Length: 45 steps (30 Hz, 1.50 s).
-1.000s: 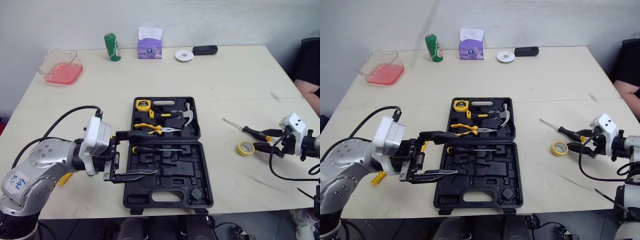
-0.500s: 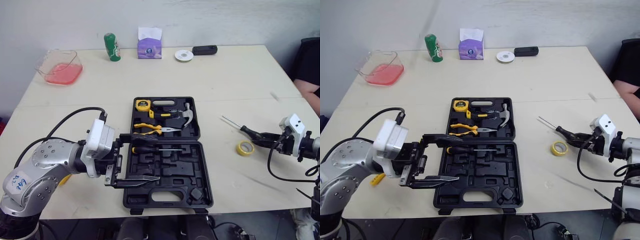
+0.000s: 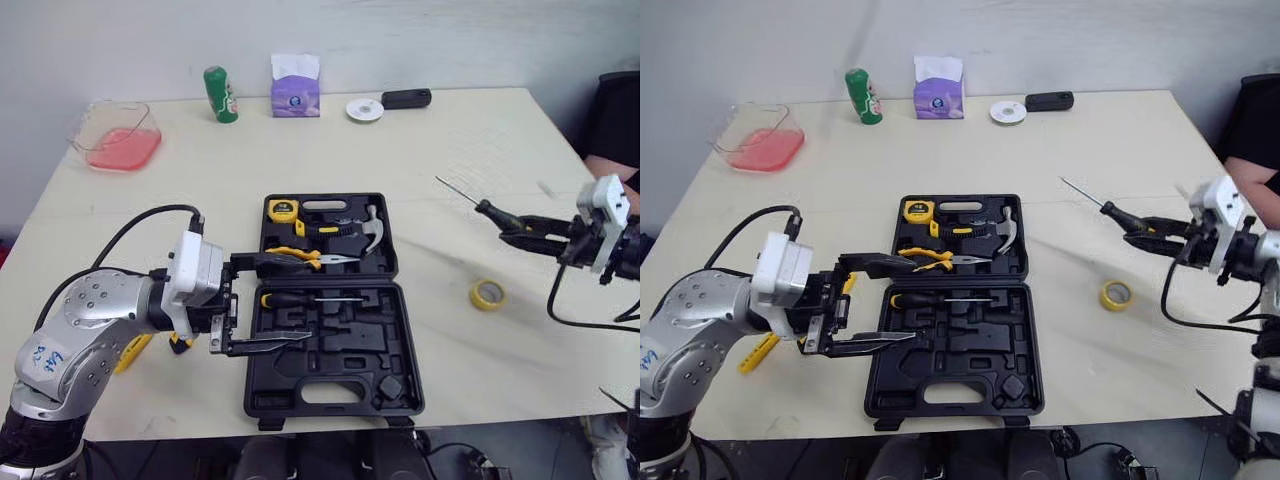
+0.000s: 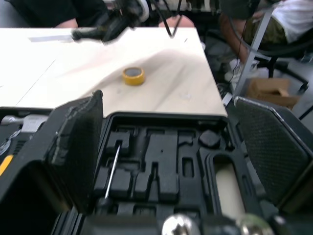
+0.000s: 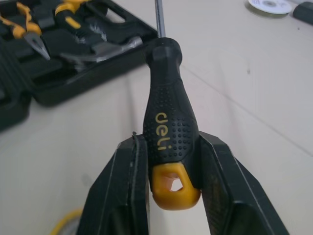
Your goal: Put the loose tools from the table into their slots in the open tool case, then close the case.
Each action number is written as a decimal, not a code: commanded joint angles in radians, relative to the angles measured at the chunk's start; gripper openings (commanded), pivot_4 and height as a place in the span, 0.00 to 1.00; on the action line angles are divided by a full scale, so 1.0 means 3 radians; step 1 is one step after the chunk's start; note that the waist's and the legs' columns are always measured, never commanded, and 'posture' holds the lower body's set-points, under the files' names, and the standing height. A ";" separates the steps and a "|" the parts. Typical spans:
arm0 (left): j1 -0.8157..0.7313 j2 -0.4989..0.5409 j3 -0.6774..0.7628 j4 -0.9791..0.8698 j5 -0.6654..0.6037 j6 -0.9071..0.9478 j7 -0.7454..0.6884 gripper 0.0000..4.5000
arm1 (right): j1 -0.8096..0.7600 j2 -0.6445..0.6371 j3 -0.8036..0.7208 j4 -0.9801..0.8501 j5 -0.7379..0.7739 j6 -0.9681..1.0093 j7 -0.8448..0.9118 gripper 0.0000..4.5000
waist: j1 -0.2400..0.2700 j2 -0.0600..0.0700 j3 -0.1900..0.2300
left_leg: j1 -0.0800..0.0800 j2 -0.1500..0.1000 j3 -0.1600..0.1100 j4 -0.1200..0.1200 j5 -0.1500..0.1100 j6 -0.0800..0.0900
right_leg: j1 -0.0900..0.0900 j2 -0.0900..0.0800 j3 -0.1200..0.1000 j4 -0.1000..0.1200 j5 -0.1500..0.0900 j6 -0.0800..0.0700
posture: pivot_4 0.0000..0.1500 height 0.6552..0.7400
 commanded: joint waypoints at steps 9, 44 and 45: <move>0.0555 0.0239 0.0489 0.0030 0.0139 -0.0284 -0.0339 1.00 | 0.0068 0.0123 0.0505 -0.2152 0.0771 0.1312 -0.0021 0.21 | -0.0012 -0.0004 0.0002 | -0.0015 0.0003 0.0007 0.0000 -0.0006 0.0002 | -0.0020 0.0000 0.0002 0.0000 0.0000 0.0000 | 1.00 1.00; 0.1299 0.0350 0.0708 -0.0059 0.0533 -0.0408 -0.0296 1.00 | -0.0478 0.0069 0.2080 -0.3068 0.0352 0.2367 -0.0628 0.21 | -0.0019 -0.0022 0.0005 | -0.0056 -0.0006 0.0008 0.0009 -0.0004 0.0008 | -0.0066 -0.0019 -0.0003 0.0025 -0.0001 -0.0004 | 1.00 1.00; 0.1308 0.0348 0.0692 -0.0061 0.0556 -0.0424 -0.0301 1.00 | -0.0496 0.0071 0.2100 -0.3057 0.0321 0.2367 -0.0631 0.21 | -0.0019 -0.0022 0.0005 | -0.0056 -0.0006 0.0008 0.0009 -0.0004 0.0008 | -0.0066 -0.0019 -0.0003 0.0025 -0.0001 -0.0004 | 1.00 1.00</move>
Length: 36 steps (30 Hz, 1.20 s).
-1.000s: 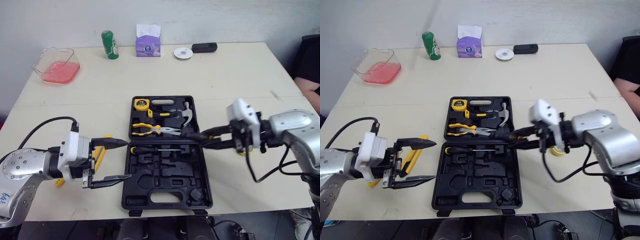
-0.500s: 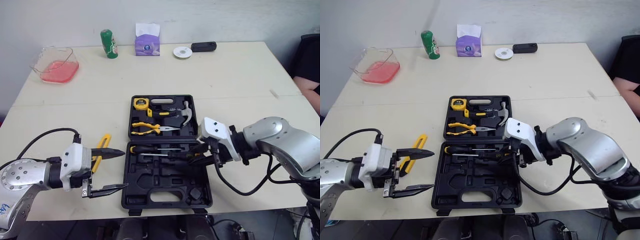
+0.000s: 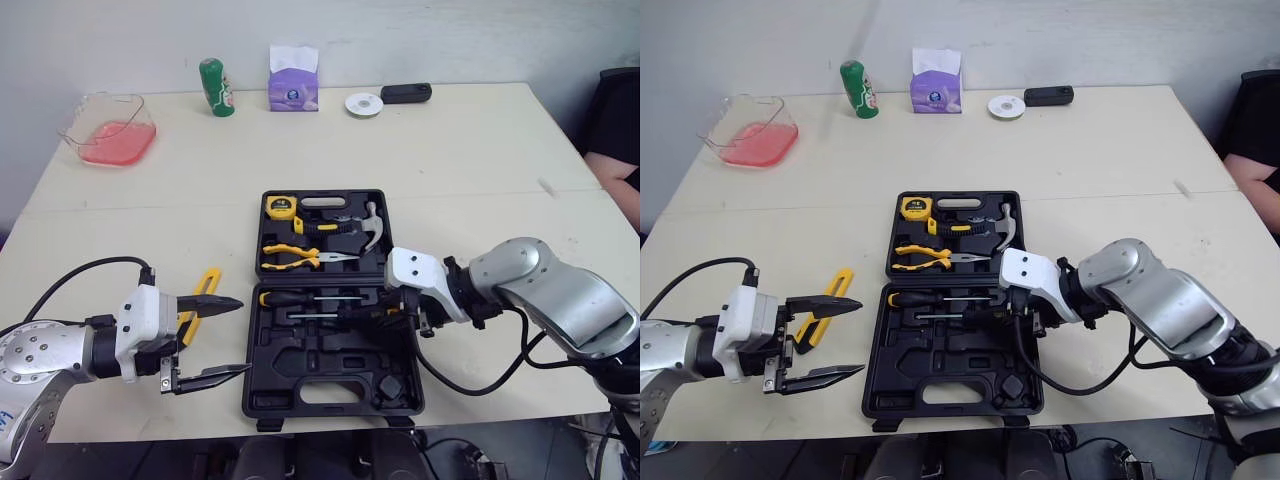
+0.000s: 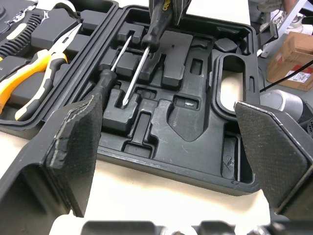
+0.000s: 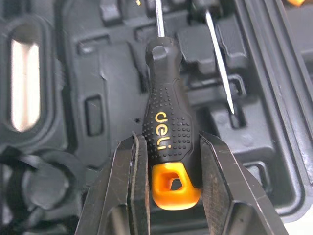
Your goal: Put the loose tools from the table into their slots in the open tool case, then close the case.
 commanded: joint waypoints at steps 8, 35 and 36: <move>0.0010 -0.0012 -0.0003 -0.0012 0.0121 -0.0122 -0.0019 1.00 | -0.0157 -0.0001 0.0085 -0.0023 -0.0121 0.0010 0.0078 0.21 | 0.0000 0.0000 0.0000 | 0.0000 0.0000 0.0000 0.0000 0.0000 0.0000 | 0.0000 0.0012 0.0001 0.0000 0.0000 0.0000 | 1.00 1.00; 0.0000 -0.0160 -0.0075 -0.0021 0.0157 -0.0164 0.0078 1.00 | -0.0148 0.0071 -0.0204 0.0007 -0.0012 -0.0035 0.0084 0.81 | 0.0000 -0.0001 -0.0001 | 0.0000 0.0001 0.0000 0.0000 0.0000 0.0000 | 0.0000 0.0013 0.0001 0.0001 0.0000 0.0000 | 1.00 1.00; 0.0000 -0.0164 -0.0079 -0.0021 0.0157 -0.0165 0.0080 1.00 | -0.0135 0.0068 -0.0249 0.0003 0.0031 -0.0055 0.0118 0.81 | 0.0000 -0.0001 -0.0001 | 0.0000 0.0001 0.0000 0.0000 0.0000 0.0000 | 0.0000 0.0014 0.0001 0.0001 0.0000 0.0000 | 1.00 1.00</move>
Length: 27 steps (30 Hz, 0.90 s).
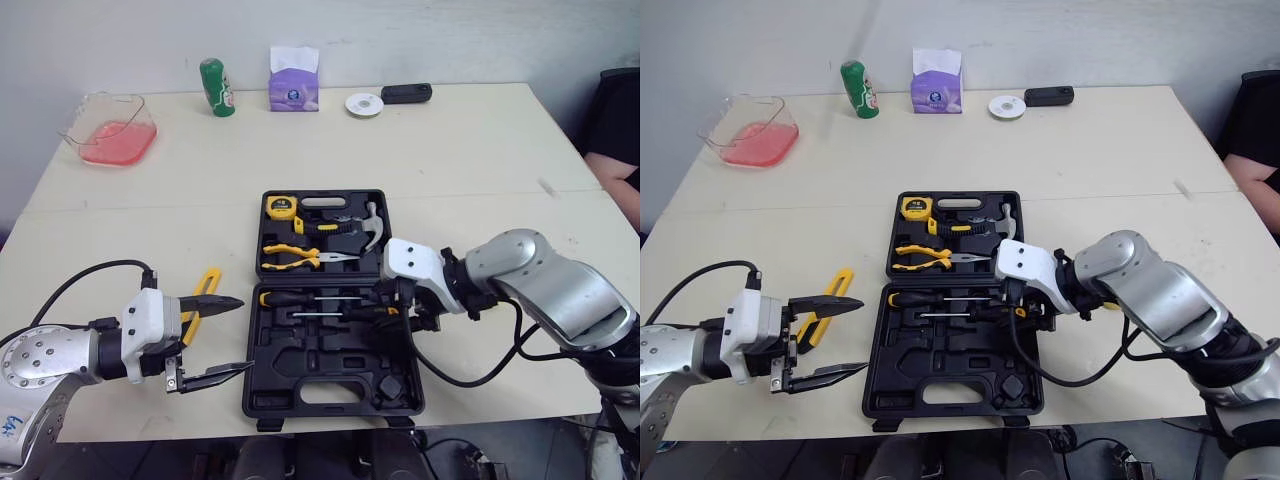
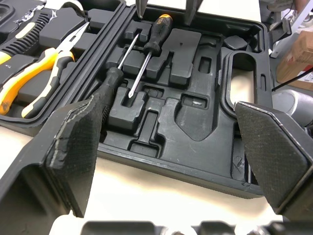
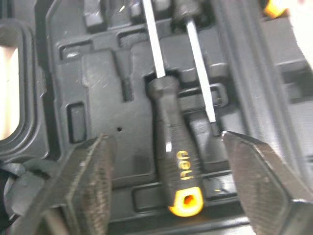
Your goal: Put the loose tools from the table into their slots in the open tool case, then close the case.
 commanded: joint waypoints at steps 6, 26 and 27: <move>-0.0011 -0.0030 -0.0016 -0.0038 -0.0002 -0.0058 0.0033 1.00 | 0.0190 0.0057 -0.0574 0.0088 0.0296 -0.0494 0.0211 0.81 | 0.0001 -0.0002 -0.0001 | 0.0000 0.0000 0.0000 0.0000 0.0000 0.0000 | 0.0000 0.0001 0.0000 0.0000 0.0000 0.0000 | 1.00 1.00; -0.0249 -0.0009 -0.0166 -0.0008 -0.0050 0.0057 0.0059 1.00 | 0.0884 0.0895 -0.0548 0.1026 -0.0061 -0.2234 0.0442 0.02 | 0.0001 -0.0011 -0.0006 | 0.0005 -0.0002 0.0003 0.0002 0.0004 0.0003 | 0.0005 0.0006 -0.0004 0.0015 0.0001 0.0002 | 1.00 1.00; -0.0248 -0.0013 -0.0172 -0.0017 -0.0044 0.0059 0.0066 1.00 | 0.0878 0.0907 -0.0527 0.1055 -0.0091 -0.2240 0.0436 0.02 | 0.0001 -0.0011 -0.0005 | 0.0006 -0.0002 0.0003 0.0002 0.0004 0.0003 | 0.0005 0.0006 -0.0004 0.0015 0.0001 0.0002 | 1.00 1.00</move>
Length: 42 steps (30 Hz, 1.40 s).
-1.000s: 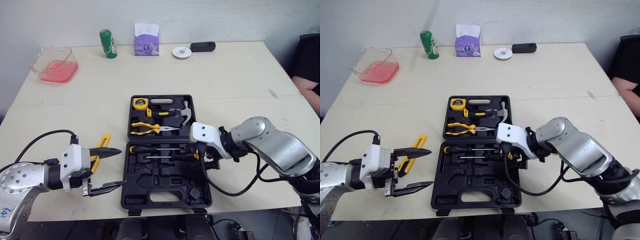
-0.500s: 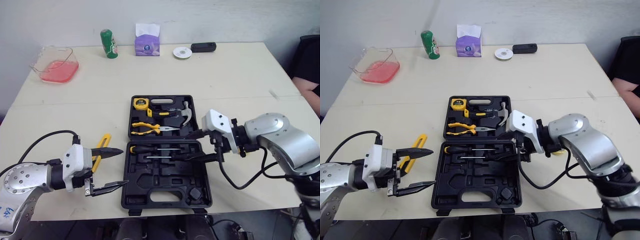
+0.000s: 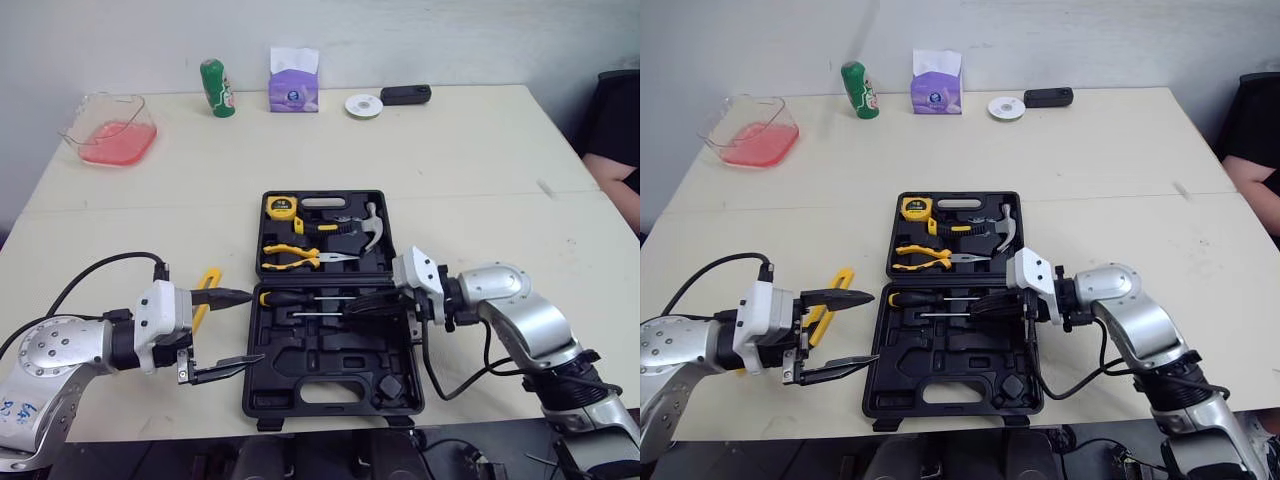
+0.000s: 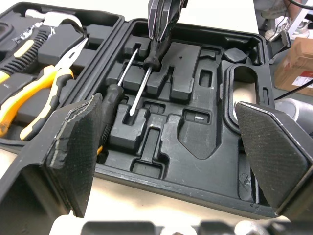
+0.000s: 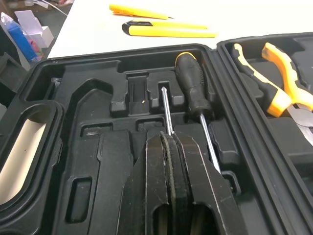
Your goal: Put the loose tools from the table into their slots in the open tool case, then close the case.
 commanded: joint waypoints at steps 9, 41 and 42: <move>-0.0029 0.0031 0.0005 -0.0119 -0.0056 0.0038 0.0014 1.00 | -0.0038 0.0051 0.0076 0.0267 -0.0204 -0.0147 0.0015 0.02 | 0.0001 0.0000 0.0000 | 0.0000 0.0000 0.0000 0.0001 0.0000 0.0000 | 0.0000 -0.0001 0.0000 0.0000 0.0000 0.0000 | 1.00 1.00; 0.0191 0.0008 0.0130 -0.0136 -0.0056 0.0064 0.0097 1.00 | -0.0197 0.0081 0.0667 0.0094 -0.0609 0.0856 -0.0325 0.02 | -0.0010 -0.0046 -0.0028 | 0.0041 0.0038 0.0007 -0.0006 -0.0003 -0.0030 | 0.0018 0.0004 0.0011 0.0002 -0.0006 -0.0037 | 1.00 1.00; 0.0200 0.0010 0.0133 -0.0139 -0.0057 0.0063 0.0095 1.00 | -0.0190 0.0086 0.0666 0.0093 -0.0612 0.0830 -0.0326 0.02 | -0.0010 -0.0047 -0.0029 | 0.0042 0.0040 0.0007 -0.0007 -0.0004 -0.0032 | 0.0018 0.0005 0.0011 0.0003 -0.0007 -0.0040 | 1.00 1.00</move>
